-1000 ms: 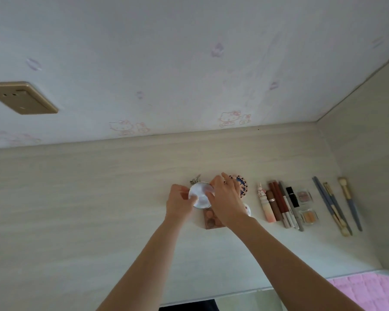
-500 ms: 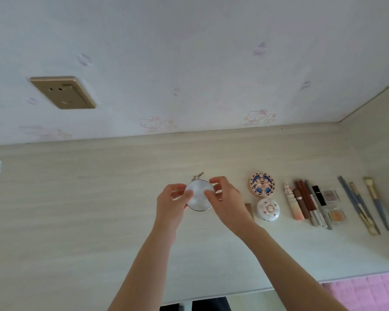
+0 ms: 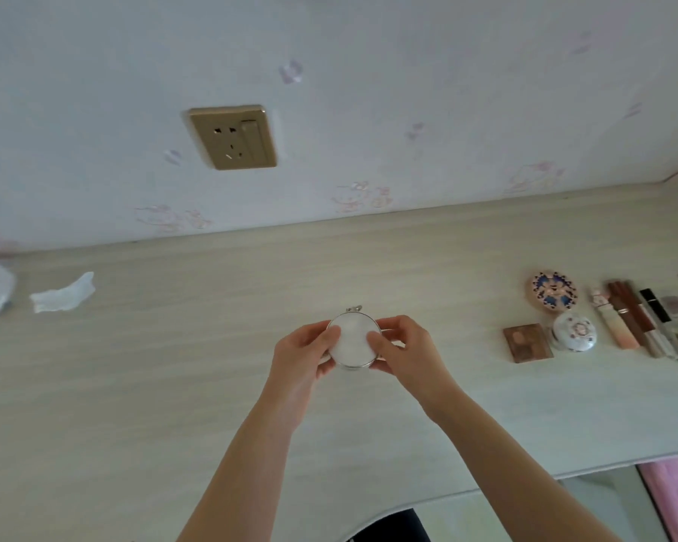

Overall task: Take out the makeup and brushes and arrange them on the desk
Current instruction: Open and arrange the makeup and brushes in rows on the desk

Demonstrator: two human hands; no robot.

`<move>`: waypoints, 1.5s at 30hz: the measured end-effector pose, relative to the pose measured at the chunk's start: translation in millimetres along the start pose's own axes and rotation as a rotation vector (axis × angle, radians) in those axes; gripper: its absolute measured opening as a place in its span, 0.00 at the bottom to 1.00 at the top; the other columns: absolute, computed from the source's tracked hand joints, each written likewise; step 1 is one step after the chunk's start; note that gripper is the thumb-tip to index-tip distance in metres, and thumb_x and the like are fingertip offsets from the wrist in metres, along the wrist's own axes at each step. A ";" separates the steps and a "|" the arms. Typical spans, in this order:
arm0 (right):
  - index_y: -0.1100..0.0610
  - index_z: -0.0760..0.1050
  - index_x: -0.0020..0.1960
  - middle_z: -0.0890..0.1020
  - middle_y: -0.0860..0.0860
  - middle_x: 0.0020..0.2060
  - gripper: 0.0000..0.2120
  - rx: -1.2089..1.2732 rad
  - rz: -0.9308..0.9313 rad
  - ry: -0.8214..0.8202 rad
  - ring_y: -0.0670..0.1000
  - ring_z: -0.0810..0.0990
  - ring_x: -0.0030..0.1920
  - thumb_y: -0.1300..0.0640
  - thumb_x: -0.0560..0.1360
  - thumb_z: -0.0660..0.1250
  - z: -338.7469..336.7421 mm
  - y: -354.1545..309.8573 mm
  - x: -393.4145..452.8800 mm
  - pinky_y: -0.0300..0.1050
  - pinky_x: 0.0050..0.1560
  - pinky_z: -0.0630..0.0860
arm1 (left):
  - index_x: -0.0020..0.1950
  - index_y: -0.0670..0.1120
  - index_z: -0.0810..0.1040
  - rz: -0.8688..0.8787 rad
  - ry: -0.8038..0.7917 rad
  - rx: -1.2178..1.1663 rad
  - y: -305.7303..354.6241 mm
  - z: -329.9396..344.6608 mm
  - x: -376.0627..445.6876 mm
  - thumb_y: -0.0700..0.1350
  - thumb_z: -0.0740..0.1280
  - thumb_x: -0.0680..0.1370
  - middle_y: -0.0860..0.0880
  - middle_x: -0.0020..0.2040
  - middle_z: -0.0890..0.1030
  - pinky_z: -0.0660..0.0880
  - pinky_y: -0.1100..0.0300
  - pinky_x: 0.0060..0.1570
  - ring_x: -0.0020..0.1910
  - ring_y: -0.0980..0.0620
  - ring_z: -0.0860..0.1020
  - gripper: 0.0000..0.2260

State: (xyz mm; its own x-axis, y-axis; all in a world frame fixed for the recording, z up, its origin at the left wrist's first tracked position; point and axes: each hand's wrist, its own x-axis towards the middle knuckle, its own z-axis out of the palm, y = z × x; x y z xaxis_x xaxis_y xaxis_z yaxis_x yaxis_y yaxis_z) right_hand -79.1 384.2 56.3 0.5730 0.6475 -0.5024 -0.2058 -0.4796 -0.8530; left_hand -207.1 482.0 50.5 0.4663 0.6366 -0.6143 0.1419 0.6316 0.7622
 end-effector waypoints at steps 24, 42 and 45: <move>0.47 0.76 0.59 0.79 0.38 0.54 0.14 -0.396 -0.651 -0.053 0.41 0.79 0.53 0.58 0.75 0.66 42.4 39.5 39.2 0.35 0.52 0.77 | 0.58 0.42 0.79 0.351 -0.297 -0.130 -47.2 -66.1 47.1 0.46 0.70 0.70 0.40 0.51 0.84 0.81 0.53 0.42 0.49 0.41 0.83 0.18; 0.51 0.73 0.67 0.79 0.46 0.58 0.28 -0.707 -0.772 0.042 0.44 0.78 0.55 0.42 0.69 0.72 52.2 80.1 -63.0 0.39 0.57 0.75 | 0.52 0.42 0.80 0.249 -0.386 -0.251 -87.8 -87.4 -30.1 0.51 0.65 0.77 0.45 0.42 0.84 0.81 0.55 0.43 0.41 0.47 0.83 0.13; 0.55 0.79 0.52 0.83 0.50 0.45 0.20 -0.681 -0.718 0.004 0.49 0.81 0.47 0.40 0.71 0.68 50.3 77.5 -68.3 0.45 0.47 0.76 | 0.53 0.42 0.82 0.275 -0.497 -0.257 -93.4 -89.3 -35.7 0.49 0.69 0.72 0.44 0.52 0.83 0.80 0.53 0.49 0.52 0.44 0.82 0.14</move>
State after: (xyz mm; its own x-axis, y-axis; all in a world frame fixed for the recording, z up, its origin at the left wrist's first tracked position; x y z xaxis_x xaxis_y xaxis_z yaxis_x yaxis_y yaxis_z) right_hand -174.1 332.6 17.3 0.3860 0.9167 0.1036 0.6908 -0.2128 -0.6911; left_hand -315.0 439.9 -17.0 0.8153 0.5481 -0.1867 -0.2274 0.5996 0.7673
